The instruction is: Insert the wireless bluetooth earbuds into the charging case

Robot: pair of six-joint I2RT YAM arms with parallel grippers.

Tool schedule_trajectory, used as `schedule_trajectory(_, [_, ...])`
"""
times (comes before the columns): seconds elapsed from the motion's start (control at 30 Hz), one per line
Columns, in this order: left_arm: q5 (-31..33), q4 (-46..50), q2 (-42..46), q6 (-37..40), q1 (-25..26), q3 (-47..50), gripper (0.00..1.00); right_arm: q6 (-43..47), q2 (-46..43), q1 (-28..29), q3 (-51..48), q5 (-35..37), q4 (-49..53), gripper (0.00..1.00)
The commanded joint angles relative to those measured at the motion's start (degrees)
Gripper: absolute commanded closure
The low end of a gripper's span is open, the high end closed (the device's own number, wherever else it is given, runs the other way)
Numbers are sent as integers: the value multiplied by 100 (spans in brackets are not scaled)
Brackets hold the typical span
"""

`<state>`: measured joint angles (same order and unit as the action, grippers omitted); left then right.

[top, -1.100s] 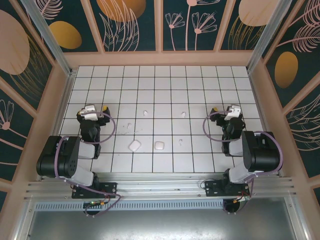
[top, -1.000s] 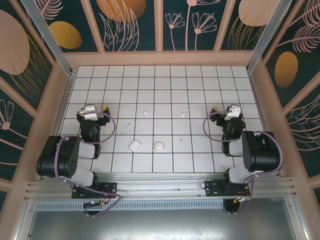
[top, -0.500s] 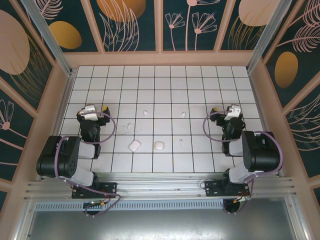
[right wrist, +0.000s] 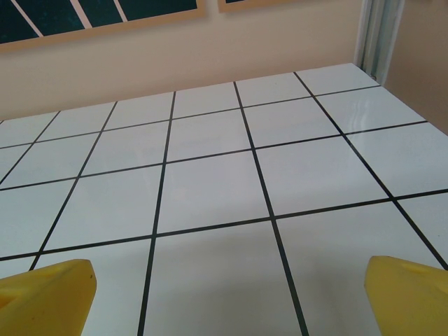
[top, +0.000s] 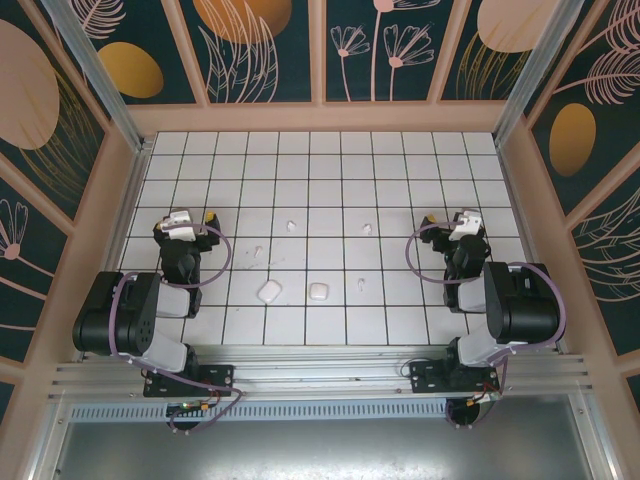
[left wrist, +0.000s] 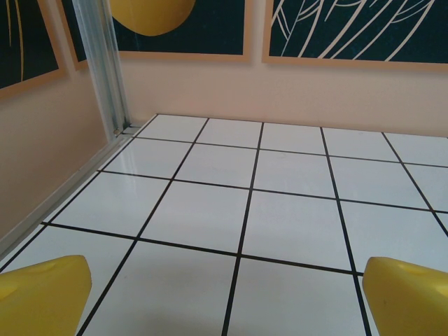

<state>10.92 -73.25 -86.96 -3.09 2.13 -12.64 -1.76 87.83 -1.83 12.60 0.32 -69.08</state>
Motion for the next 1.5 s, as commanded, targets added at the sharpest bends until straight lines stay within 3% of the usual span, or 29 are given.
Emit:
schedule_trajectory(0.0, [-26, -75, -22, -73, -36, -38, 1, 79, 41, 9, 93, -94, -211, 1])
schedule_trajectory(0.7, [-6, -62, 38, -53, -32, -25, 2, 112, -83, 32, 207, -102, 74, 1])
schedule_trajectory(0.77, [4, 419, 297, -59, -29, -162, 1, 152, -300, 40, 445, -182, 680, 1])
schedule_trajectory(1.0, [249, 3020, 1536, -569, -15, -970, 2, -556, -930, 98, 2023, -399, 4308, 1])
schedule_trajectory(1.13, [586, 4389, 2012, -737, 80, -1513, 1, -619, -941, 487, 2937, -185, 6043, 1])
schedule_trajectory(1.3, [144, 5618, 2128, -767, 633, -2111, 3, -718, -1056, 1499, 3400, 279, 7053, 1])
schedule_trajectory(1.47, [-223, 6945, 2063, -839, 1520, -2474, 6, -1531, -1135, 2324, 3281, 253, 7155, 1])
